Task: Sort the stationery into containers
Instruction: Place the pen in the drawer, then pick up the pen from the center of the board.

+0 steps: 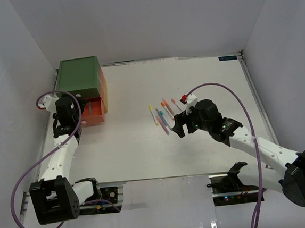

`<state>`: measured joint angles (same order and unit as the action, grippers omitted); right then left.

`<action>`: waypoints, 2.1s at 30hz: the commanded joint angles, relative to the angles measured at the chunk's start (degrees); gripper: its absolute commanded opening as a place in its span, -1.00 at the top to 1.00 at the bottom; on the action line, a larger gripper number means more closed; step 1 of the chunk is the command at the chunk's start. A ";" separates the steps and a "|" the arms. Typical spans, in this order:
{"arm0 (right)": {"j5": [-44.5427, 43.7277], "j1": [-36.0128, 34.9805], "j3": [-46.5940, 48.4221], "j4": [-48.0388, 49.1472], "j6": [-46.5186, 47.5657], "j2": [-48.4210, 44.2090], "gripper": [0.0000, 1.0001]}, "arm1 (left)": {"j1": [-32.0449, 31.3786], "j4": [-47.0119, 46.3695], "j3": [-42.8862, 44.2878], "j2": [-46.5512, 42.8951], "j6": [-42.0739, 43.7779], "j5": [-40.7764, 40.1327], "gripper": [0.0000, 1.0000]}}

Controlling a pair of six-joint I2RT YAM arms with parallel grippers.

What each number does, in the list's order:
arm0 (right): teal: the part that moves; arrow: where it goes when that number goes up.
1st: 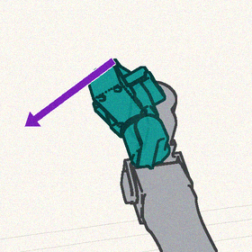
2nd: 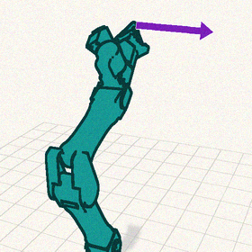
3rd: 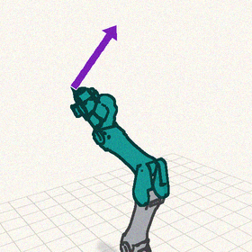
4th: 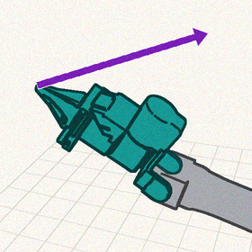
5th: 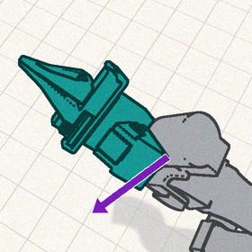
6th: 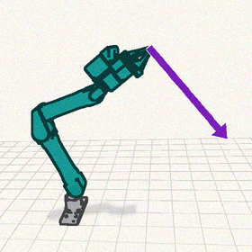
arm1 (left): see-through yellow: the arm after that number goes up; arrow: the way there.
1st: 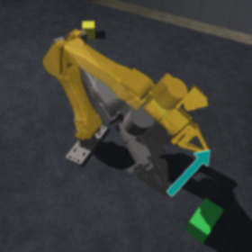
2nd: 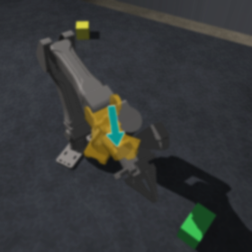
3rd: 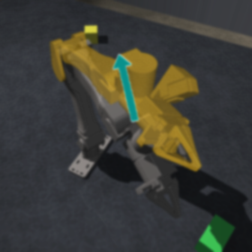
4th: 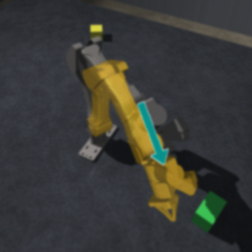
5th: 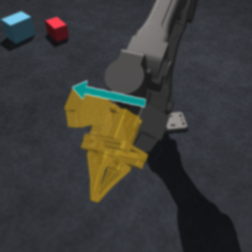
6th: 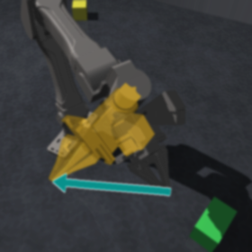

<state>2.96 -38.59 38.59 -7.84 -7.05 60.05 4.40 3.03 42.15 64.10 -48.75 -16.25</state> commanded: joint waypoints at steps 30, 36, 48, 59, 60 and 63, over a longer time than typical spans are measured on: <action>-14.64 -11.07 17.22 -7.45 -1.65 31.60 -0.53 | -1.68 18.07 -6.99 -24.98 25.19 31.45 -0.96; -14.56 -11.24 21.61 -7.98 -1.83 36.18 -0.29 | -3.44 17.72 -8.84 -26.48 25.90 30.05 -0.96; -17.11 -11.16 26.36 -9.04 -2.00 44.18 -0.01 | -5.81 17.36 -9.02 -27.01 25.90 28.99 -0.96; -17.99 -11.24 25.14 -9.04 -2.44 44.20 0.58 | -5.90 17.19 -9.19 -27.01 25.90 29.70 -0.96; -18.08 -11.16 24.78 -9.04 -2.44 43.75 0.60 | -5.90 17.19 -9.19 -26.92 25.81 29.96 -0.96; -18.25 -11.25 23.64 -9.39 -2.53 41.29 0.67 | -5.90 16.92 -9.28 -26.83 25.11 31.71 -0.96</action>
<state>-13.58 -49.65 63.77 -15.97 -9.26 104.01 -1.26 21.06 33.32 38.00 -23.40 13.39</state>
